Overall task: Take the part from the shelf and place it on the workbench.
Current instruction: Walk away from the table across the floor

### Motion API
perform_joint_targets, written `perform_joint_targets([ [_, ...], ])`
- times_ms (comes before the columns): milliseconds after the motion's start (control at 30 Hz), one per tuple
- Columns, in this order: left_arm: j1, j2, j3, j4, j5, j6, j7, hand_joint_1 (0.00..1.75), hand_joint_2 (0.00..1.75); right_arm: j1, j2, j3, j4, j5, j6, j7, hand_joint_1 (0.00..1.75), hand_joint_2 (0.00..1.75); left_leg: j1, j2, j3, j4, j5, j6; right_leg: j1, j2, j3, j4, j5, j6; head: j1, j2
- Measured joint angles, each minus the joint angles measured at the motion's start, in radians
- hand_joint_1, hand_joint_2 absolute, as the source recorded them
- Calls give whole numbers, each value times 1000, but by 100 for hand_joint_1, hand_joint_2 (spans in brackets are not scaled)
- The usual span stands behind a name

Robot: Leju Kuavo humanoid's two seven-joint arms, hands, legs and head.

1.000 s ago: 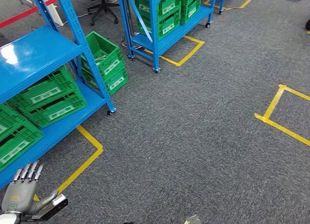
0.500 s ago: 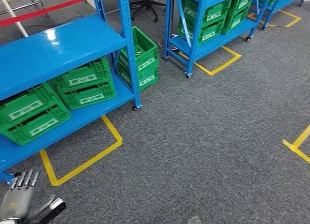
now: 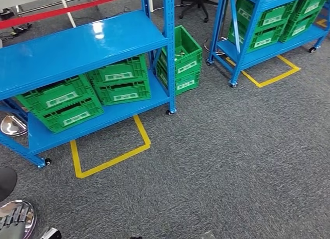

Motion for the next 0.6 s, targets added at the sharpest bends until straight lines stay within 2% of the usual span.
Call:
perform_joint_targets([
  [33, 1, -7, 21, 9, -3, 0, -8, 0, 0, -1, 0, -1, 0, 0, 0, 0, 0, 0, 0, 8, 30, -51, 29, 1, 0, -13, 2, 0, -2, 2, 0, 0],
  [100, -5, -19, 61, 27, -6, 0, -17, 0, 0, -2, 0, -3, 0, -1, -1, -2, 0, 0, -5, 54, 110, -189, 82, 7, 4, -37, 9, 1, -9, 10, -1, 0],
  [133, -9, -26, 80, 36, -7, 1, -19, 0, 0, -3, 0, -4, 0, -1, -1, -2, 0, 0, -7, 71, 137, -237, 95, 12, 8, -48, 12, 1, -13, 16, -1, 0],
  [167, -12, -31, 97, 46, -7, 1, -20, 0, 0, -3, 0, -5, 0, -1, -2, -2, 0, 0, -10, 81, 149, -260, 96, 17, 11, -58, 14, -1, -17, 21, -1, 0],
  [233, -13, -41, 123, 61, -7, 1, -23, 0, 0, -4, 0, -6, 0, -1, -2, -2, 0, 0, -11, 59, 150, -267, 94, 28, 13, -77, 26, -8, -23, 31, -1, 0],
  [267, -11, -44, 132, 67, -7, 1, -24, 0, 0, -6, 0, -8, 0, -1, -2, -3, 0, 0, -8, 47, 152, -269, 94, 34, 12, -69, 29, -5, -29, 37, 0, 0],
  [300, -11, -47, 141, 72, -7, 2, -25, 0, 0, -6, 0, -9, 0, -1, -2, -3, 0, 0, -5, 35, 154, -271, 96, 41, 10, -47, 26, 14, -43, 43, 2, 0],
  [333, -13, -49, 147, 75, -7, 2, -26, 0, 0, -7, 0, -9, 0, -1, -2, -3, 0, 0, -1, 23, 156, -273, 98, 47, 8, -18, 8, 55, -66, 48, 5, 0],
  [367, -16, -52, 151, 78, -8, 2, -26, 0, 0, -7, 0, -10, 0, -1, -2, -4, 0, 0, 0, 12, 156, -273, 98, 51, 7, 14, -21, 117, -97, 50, 8, 0],
  [400, -19, -54, 154, 81, -8, 2, -26, 0, 0, -6, 0, -11, 0, -1, -2, -4, 0, 0, 0, -1, 156, -273, 98, 54, 6, 31, -58, 190, -128, 51, 10, 0],
  [433, -20, -57, 157, 84, -8, 2, -26, 0, 0, -5, 0, -11, 0, -2, -2, -4, 0, 0, -1, -16, 156, -273, 98, 55, 6, 38, -92, 252, -148, 51, 11, 0],
  [467, -20, -59, 160, 88, -8, 2, -26, 0, 0, -3, 0, -12, 0, -2, -2, -4, 0, 0, -1, -31, 156, -273, 98, 55, 6, 40, -114, 284, -150, 51, 11, 0],
  [500, -20, -61, 163, 91, -8, 2, -26, 0, 0, -2, 0, -12, 0, -2, -2, -3, 0, 0, -1, -46, 157, -272, 97, 55, 5, 42, -117, 276, -130, 50, 11, 0],
  [533, -19, -63, 167, 94, -8, 2, -27, 0, 0, -2, 0, -12, 0, -2, -2, -3, 0, 0, 0, -61, 158, -272, 97, 54, 4, 46, -101, 228, -93, 49, 11, 0],
  [567, -20, -64, 169, 96, -8, 2, -27, 0, 0, -2, 0, -13, 0, -2, -2, -3, 0, 0, 1, -76, 160, -271, 96, 52, 2, 62, -72, 156, -51, 48, 11, 0],
  [600, -20, -65, 170, 97, -8, 2, -27, 0, 0, -3, 0, -13, 0, -2, -2, -3, 0, 0, 1, -90, 159, -269, 95, 47, -2, 89, -42, 86, -21, 48, 12, 0],
])
